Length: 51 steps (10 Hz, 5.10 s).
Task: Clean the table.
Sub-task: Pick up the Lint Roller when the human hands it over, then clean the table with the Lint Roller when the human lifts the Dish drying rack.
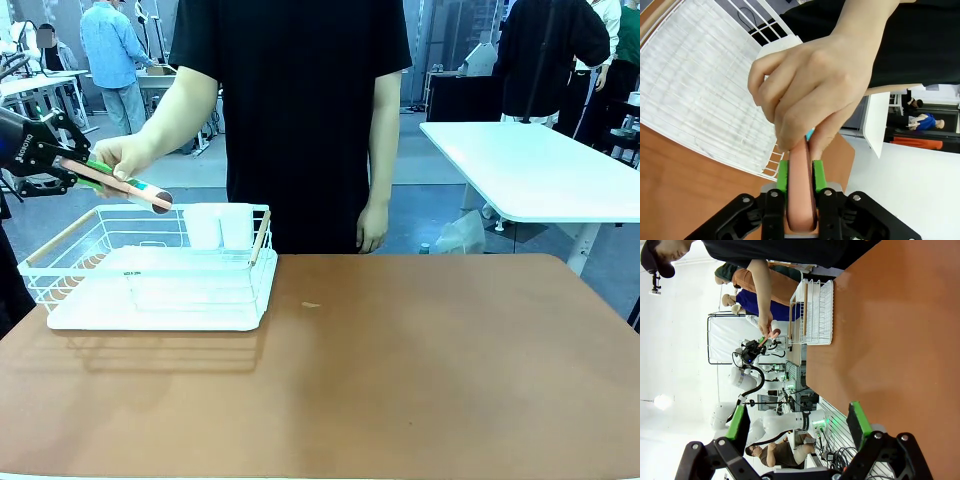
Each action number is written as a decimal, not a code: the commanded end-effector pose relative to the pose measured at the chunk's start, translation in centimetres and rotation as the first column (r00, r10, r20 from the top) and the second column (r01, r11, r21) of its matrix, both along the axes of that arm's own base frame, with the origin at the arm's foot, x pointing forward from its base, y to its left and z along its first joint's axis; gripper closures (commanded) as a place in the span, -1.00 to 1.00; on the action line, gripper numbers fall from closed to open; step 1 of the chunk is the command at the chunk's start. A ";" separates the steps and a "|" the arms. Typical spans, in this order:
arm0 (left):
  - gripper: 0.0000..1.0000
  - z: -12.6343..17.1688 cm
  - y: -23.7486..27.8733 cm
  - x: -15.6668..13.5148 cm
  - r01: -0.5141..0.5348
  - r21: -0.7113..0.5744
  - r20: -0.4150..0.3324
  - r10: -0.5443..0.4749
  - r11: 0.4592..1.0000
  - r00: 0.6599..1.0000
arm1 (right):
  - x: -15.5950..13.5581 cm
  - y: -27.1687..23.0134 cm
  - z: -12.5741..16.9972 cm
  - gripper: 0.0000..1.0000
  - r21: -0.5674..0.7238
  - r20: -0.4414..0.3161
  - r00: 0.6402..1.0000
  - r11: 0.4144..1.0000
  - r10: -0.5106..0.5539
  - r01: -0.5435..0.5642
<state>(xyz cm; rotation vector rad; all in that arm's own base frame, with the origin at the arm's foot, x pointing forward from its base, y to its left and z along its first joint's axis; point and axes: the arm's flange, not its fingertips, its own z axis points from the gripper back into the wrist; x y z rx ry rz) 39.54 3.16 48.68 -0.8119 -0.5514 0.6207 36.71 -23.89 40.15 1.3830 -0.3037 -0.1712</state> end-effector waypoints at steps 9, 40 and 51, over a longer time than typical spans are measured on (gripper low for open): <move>1.00 0.0 -0.3 0.0 0.007 0.002 0.002 -0.008 1.000 1.000 | 0.0 0.0 0.3 -1.00 0.005 0.001 1.000 1.000 0.002 -0.002; 1.00 0.0 -0.3 0.0 0.007 0.002 0.002 -0.008 1.000 1.000 | 0.0 0.0 0.3 -1.00 0.005 0.001 1.000 1.000 0.002 -0.002; 0.59 -2.9 6.7 13.7 0.682 0.316 -0.445 -0.532 0.659 0.720 | 0.0 0.0 0.3 -1.00 0.005 0.001 1.000 1.000 0.002 -0.002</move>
